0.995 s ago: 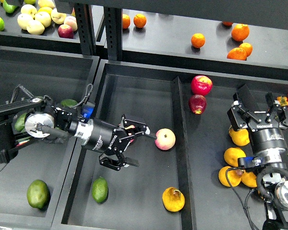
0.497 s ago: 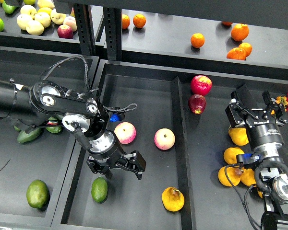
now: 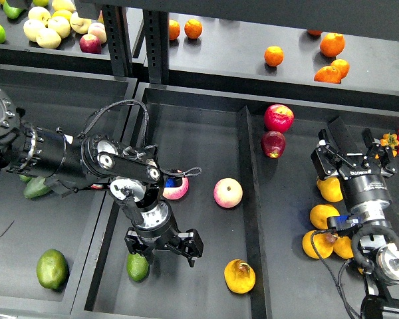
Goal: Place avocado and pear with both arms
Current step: 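Lower the left gripper onto the avocado and close it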
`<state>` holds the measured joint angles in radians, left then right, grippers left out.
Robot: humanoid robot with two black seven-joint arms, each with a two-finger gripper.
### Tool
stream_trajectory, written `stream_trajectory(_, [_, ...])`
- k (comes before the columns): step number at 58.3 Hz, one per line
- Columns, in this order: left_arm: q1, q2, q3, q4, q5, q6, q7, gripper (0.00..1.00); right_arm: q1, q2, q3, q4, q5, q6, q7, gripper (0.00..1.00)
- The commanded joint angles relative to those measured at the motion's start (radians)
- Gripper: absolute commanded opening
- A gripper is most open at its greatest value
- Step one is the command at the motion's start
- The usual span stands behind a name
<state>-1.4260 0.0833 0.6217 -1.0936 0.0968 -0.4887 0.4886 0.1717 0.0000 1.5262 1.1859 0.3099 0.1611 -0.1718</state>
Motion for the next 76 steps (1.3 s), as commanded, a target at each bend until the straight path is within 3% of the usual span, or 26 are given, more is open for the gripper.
stream_trajectory(1, [-0.001, 0.0, 0.021, 0.012, 0.0, 0.0, 0.0, 0.99, -0.003, 0.0, 0.0, 0.004, 0.0, 0.001, 0.0, 1.0])
stream_trajectory(43, [0.05, -0.004, 0.066, 0.149, 0.011, 0.0, 0.0, 0.99, -0.015, 0.0, 0.0, 0.009, 0.002, 0.005, -0.002, 1.0])
stream_trajectory(76, [0.16, -0.065, 0.072, 0.273, 0.011, 0.0, 0.0, 0.99, -0.018, 0.0, 0.005, 0.012, 0.003, 0.012, -0.002, 1.0])
